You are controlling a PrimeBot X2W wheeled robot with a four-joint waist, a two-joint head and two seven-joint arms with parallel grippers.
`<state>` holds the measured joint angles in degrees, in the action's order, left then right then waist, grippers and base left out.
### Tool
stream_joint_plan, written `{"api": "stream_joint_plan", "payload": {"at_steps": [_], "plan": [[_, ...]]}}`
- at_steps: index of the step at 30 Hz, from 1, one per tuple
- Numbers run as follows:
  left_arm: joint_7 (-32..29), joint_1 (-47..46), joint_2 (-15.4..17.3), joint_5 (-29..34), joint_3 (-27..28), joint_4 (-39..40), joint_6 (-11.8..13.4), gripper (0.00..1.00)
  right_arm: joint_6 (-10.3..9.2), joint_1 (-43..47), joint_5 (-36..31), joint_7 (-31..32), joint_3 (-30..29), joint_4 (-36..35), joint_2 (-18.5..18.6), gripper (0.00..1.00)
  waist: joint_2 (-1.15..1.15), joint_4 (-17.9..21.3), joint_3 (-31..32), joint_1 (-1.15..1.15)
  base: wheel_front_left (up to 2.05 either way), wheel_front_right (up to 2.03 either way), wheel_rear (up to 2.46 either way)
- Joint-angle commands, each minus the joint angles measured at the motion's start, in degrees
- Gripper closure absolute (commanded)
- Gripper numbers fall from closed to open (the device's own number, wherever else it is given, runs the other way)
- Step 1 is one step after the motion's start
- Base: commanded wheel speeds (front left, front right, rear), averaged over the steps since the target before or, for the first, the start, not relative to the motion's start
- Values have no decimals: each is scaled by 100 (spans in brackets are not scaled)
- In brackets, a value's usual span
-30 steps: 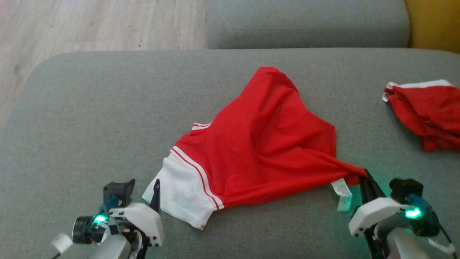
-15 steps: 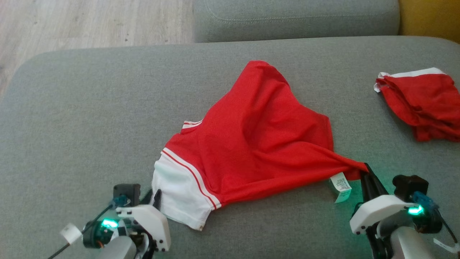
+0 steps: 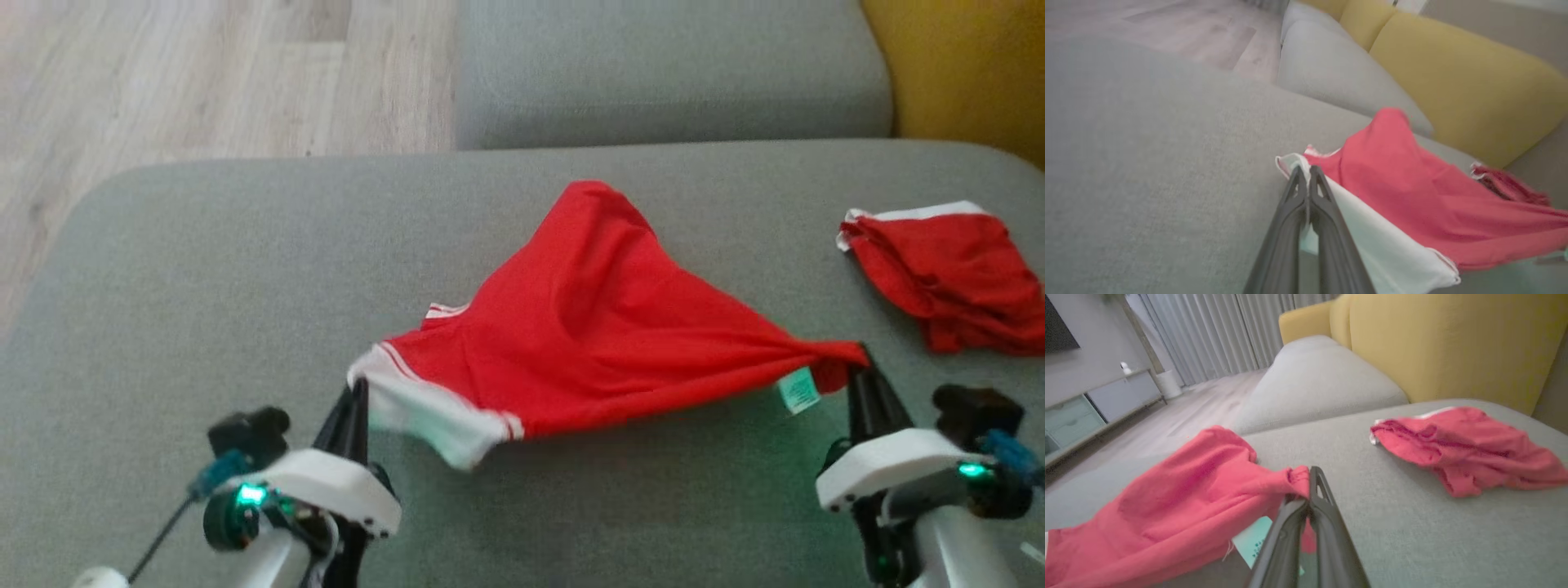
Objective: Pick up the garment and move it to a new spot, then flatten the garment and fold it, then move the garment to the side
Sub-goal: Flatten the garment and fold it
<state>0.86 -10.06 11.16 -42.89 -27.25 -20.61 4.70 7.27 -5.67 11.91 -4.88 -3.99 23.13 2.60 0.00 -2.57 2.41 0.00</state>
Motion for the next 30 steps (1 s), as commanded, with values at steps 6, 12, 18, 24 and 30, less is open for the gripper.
{"api": "stream_joint_plan", "payload": {"at_steps": [6,12,18,24,30], "plan": [[154,-95,242,-213,628,1623,95,100,22,-85,134,353,39,-1419,28,100,0,97,356,0,0,0,0],[71,-319,576,-127,1046,3443,402,100,22,35,275,1125,-12,-3199,29,100,0,269,563,0,0,0,0],[-219,-673,895,74,1277,4703,641,100,22,127,317,1649,-225,-4698,28,100,0,425,602,0,0,0,0],[-665,-1108,1187,203,1323,5214,723,100,22,86,296,2030,-324,-5499,28,100,0,520,504,0,0,0,0],[-1054,-1631,1299,152,1243,4931,669,100,22,-44,267,2386,-235,-5575,29,100,0,579,166,0,0,0,0]]}}
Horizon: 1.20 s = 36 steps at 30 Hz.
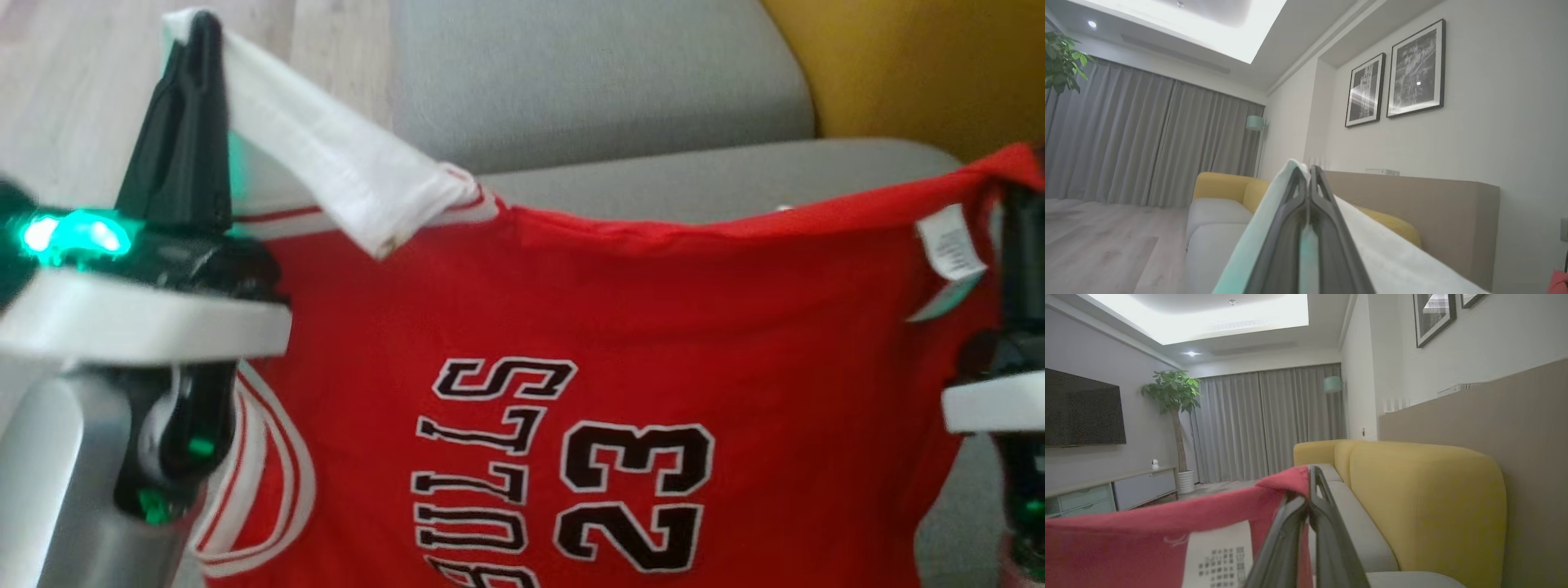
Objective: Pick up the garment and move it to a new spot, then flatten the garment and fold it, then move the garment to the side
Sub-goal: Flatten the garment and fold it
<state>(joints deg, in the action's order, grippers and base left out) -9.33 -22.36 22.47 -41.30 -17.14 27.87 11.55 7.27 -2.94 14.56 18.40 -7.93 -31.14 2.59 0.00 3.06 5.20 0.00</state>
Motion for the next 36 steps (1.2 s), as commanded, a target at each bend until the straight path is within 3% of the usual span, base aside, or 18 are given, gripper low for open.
{"api": "stream_joint_plan", "payload": {"at_steps": [1,6,13,16,18,20,23,28,36], "plan": [[-75,-481,160,-28,196,-51,-49,100,22,-369,30,86,198,-54,30,100,0,19,-183,0,0,0,0],[-281,-1218,189,-47,65,-1051,-293,100,22,-1078,175,229,505,810,112,100,0,78,-723,0,0,0,0],[-256,-3568,203,416,39,-2972,-633,100,22,-3895,-113,-81,718,3080,375,100,0,185,-1701,0,0,0,0],[32,-4574,76,669,15,-3837,-716,100,22,-5200,-468,-421,642,4224,357,100,0,165,-2035,0,0,0,0],[533,-5324,-110,912,-85,-4457,-873,100,22,-6228,-837,-760,330,5201,280,100,0,77,-2381,0,0,0,0],[859,-5581,-261,982,-148,-4828,-978,100,22,-6682,-1050,-975,198,5742,229,100,0,8,-2582,0,0,0,0],[1132,-5604,-461,939,-241,-5280,-1143,100,22,-6977,-1238,-1240,105,6445,162,100,0,-83,-2884,0,0,0,0],[1470,-5007,-714,788,-388,-5803,-1351,100,22,-6729,-1373,-1594,55,7486,109,100,0,-227,-3188,0,0,0,0],[1825,-3900,-781,536,-439,-6068,-1518,100,22,-6112,-1307,-2031,14,8513,77,100,0,-274,-3202,0,0,0,0]]}}
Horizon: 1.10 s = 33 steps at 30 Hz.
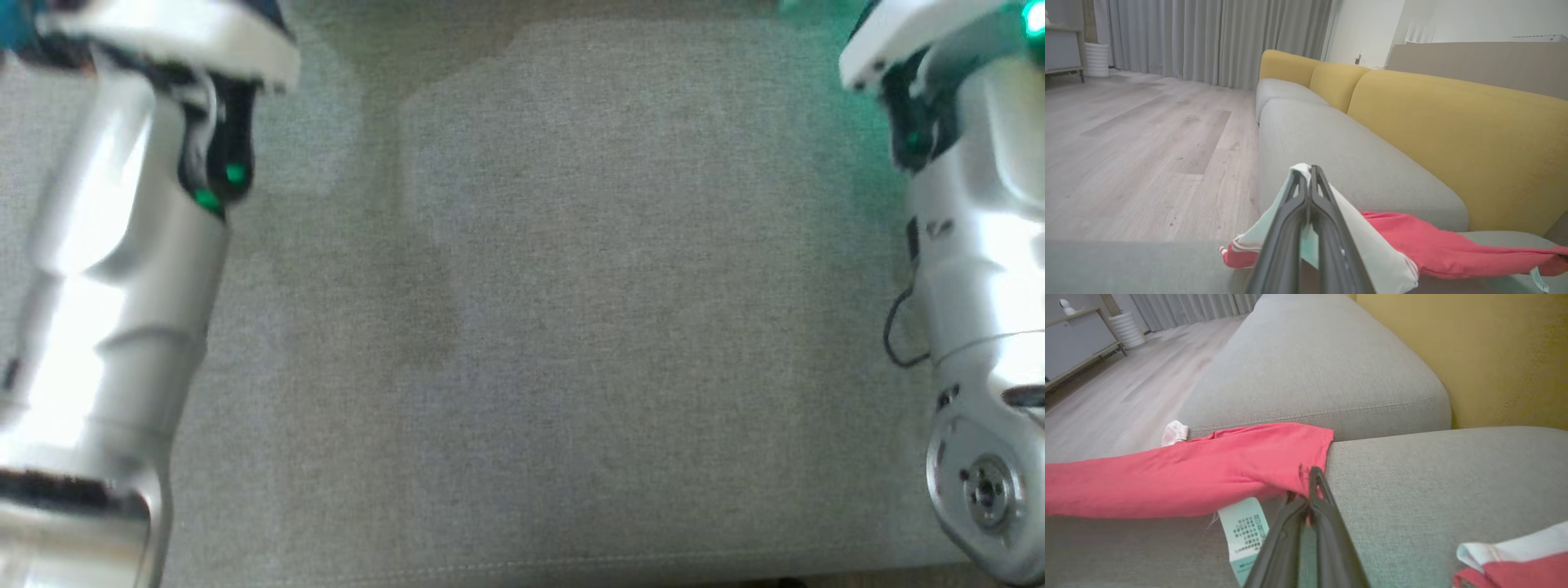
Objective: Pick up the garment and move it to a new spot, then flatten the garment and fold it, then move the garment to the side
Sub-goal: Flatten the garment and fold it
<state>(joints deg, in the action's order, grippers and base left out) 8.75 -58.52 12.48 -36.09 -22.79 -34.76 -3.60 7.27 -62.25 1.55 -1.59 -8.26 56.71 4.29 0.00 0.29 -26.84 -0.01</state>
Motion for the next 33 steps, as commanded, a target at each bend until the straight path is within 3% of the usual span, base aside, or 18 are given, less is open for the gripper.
{"api": "stream_joint_plan", "payload": {"at_steps": [1,10,18,26,33], "plan": [[61,-129,237,-26,140,202,-16,100,22,-110,46,-81,48,-175,-99,100,0,12,26,1,0,0,0],[258,1332,449,-276,208,744,3,100,22,703,628,-445,178,220,-125,100,0,16,525,1,0,0,0],[359,2957,626,-349,217,1827,357,100,22,1865,1252,-574,516,-47,-133,100,0,-4,1272,1,0,0,0],[394,4759,702,-420,179,3147,906,100,22,3380,1726,-514,730,-1089,-106,100,0,-26,2109,1,0,0,0],[330,6151,773,-480,99,4065,1387,100,22,5059,1900,66,579,-2636,-123,100,0,-79,2667,1,0,0,0]]}}
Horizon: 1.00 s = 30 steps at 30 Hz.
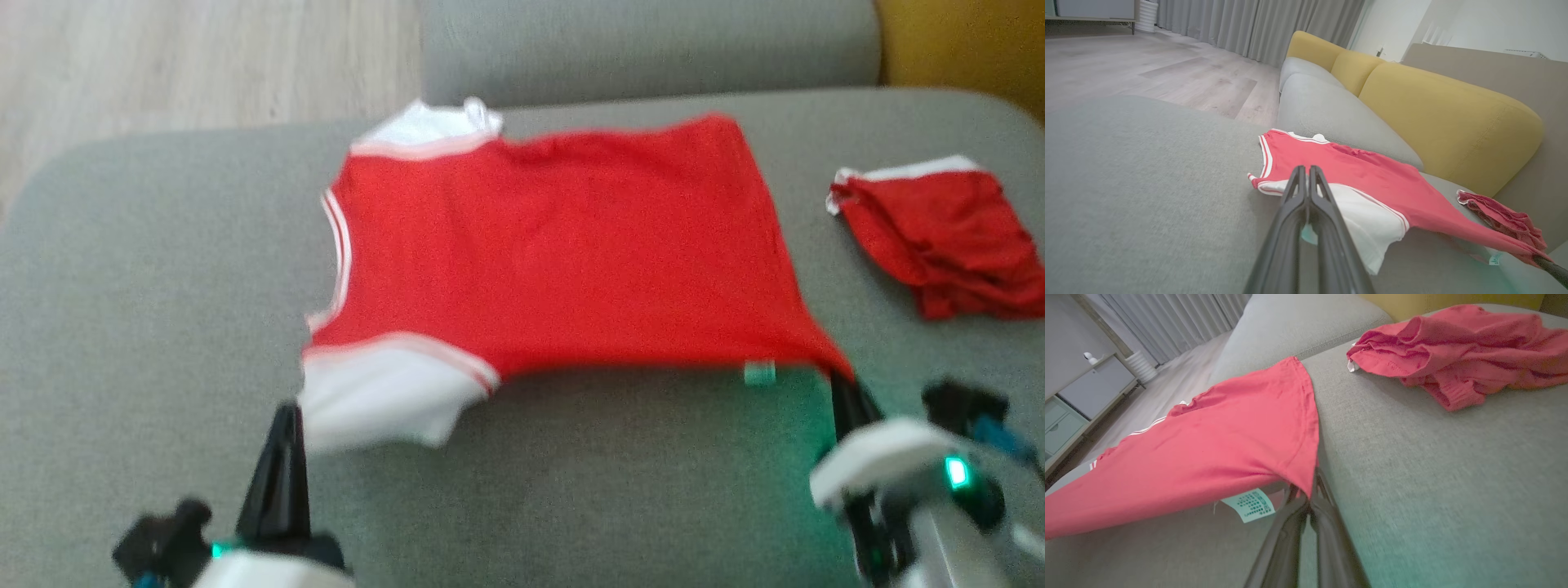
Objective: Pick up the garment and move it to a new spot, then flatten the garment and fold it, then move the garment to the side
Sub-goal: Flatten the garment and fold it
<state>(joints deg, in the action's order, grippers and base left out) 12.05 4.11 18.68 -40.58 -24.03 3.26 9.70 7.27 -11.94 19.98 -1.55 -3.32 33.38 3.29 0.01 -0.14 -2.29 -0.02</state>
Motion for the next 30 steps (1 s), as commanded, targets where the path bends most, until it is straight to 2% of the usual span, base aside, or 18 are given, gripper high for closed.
{"api": "stream_joint_plan", "payload": {"at_steps": [1,7,13,22,30], "plan": [[-14,44,173,-28,211,363,115,100,22,266,71,185,60,-537,-27,100,-1,-40,272,2,0,0,0],[-84,591,248,-56,178,740,318,100,22,1272,185,830,-115,-1677,-39,100,-1,-70,361,2,0,0,0],[-158,619,233,-125,146,746,322,100,22,1516,259,1172,-177,-2039,-40,100,-1,-108,352,2,0,0,0],[-247,399,12,-353,5,415,134,100,22,1498,571,1611,-235,-2044,-41,100,-1,-135,311,2,0,0,0],[-462,-490,-61,-363,-84,-139,-145,100,22,972,446,1912,-232,-1859,-41,100,-1,-77,264,2,0,0,0]]}}
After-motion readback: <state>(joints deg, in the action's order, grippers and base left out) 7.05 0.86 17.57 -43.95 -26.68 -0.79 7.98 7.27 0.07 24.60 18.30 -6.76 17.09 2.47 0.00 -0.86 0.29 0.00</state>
